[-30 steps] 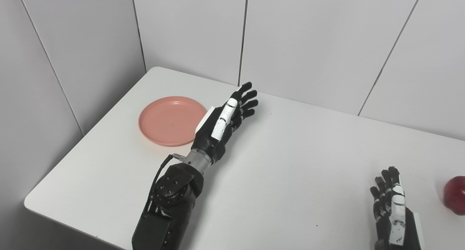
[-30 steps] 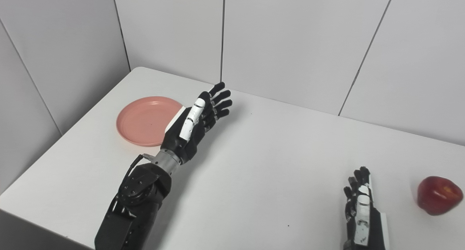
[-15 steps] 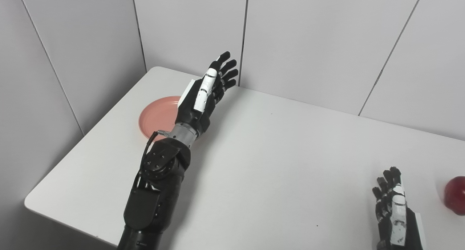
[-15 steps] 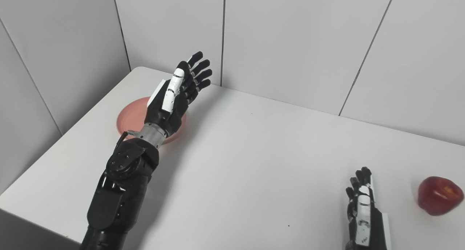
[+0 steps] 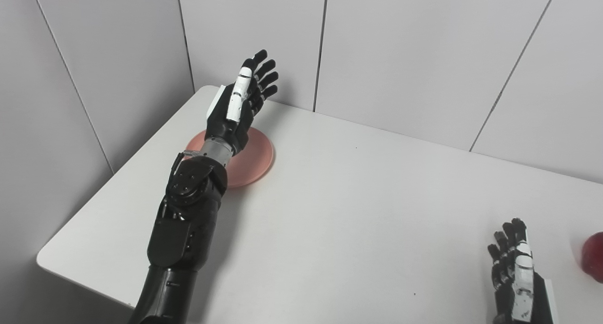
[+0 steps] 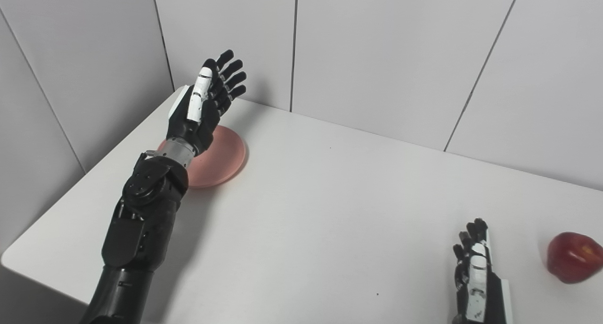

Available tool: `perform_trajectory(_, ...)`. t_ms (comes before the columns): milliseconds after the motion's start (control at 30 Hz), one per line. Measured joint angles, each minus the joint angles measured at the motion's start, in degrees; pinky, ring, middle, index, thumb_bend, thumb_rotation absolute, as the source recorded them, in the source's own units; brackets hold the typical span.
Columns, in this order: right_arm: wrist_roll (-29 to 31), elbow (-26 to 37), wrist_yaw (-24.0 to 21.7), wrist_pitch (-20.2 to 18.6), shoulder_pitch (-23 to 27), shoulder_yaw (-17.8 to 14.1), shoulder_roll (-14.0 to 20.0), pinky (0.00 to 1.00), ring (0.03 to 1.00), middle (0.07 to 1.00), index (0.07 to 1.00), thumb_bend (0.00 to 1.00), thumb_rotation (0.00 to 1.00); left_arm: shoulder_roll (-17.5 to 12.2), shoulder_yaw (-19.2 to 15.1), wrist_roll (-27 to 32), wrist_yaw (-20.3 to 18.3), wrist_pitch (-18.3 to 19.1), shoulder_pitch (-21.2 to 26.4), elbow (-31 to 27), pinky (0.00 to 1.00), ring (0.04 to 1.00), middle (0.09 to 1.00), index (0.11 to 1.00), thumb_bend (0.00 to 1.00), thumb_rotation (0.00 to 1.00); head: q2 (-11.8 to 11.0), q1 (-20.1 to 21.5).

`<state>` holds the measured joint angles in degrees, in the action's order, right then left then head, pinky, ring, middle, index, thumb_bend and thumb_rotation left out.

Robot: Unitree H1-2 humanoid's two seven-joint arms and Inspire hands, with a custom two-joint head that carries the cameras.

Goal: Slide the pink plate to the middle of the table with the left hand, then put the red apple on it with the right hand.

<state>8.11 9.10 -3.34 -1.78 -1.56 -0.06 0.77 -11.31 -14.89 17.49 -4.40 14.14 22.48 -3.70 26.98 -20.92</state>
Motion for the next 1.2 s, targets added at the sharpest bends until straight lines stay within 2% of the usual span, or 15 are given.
perform_trajectory(167, 0.1, 0.1, 0.0, 0.0, 0.0, 0.0, 0.0, 1.00, 1.000, 1.000, 1.000, 0.15, 1.00, -2.4, -2.0, 1.4, -0.6, -0.7, 1.5, 3.4, 0.96, 0.947, 0.957, 0.941, 0.41, 1.00, 0.0, -0.1)
perform_trajectory(400, 0.2, 0.1, -0.1, 0.0, 0.1, 0.0, 0.3, 1.00, 1.000, 1.000, 1.000, 0.15, 1.00, -5.2, -2.3, 1.0, -0.8, -1.7, 3.6, 7.7, 0.93, 0.929, 0.936, 0.928, 0.39, 1.00, 0.0, -0.4)
perform_trajectory(633, 0.1, 0.7, 0.0, -0.1, 0.1, 0.0, 0.4, 1.00, 1.000, 1.000, 1.000, 0.14, 1.00, -6.3, -3.4, 1.0, -0.4, -1.8, 5.0, 11.3, 0.92, 0.919, 0.920, 0.895, 0.39, 1.00, 0.1, -0.7)
perform_trajectory(833, 0.1, 1.8, 0.0, -0.3, 0.1, 0.1, 0.4, 1.00, 1.000, 1.000, 1.000, 0.14, 1.00, -7.7, -5.6, 3.4, -0.3, -1.4, 6.1, 15.4, 0.94, 0.945, 0.954, 0.950, 0.39, 1.00, 0.2, -1.1)
perform_trajectory(1200, 0.2, 3.0, 0.0, -2.4, 0.1, 0.0, 0.6, 1.00, 1.000, 1.000, 1.000, 0.13, 1.00, -9.9, -8.2, 6.0, -1.3, -1.5, 6.9, 22.4, 0.94, 0.939, 0.946, 0.938, 0.38, 1.00, 0.7, -1.8)
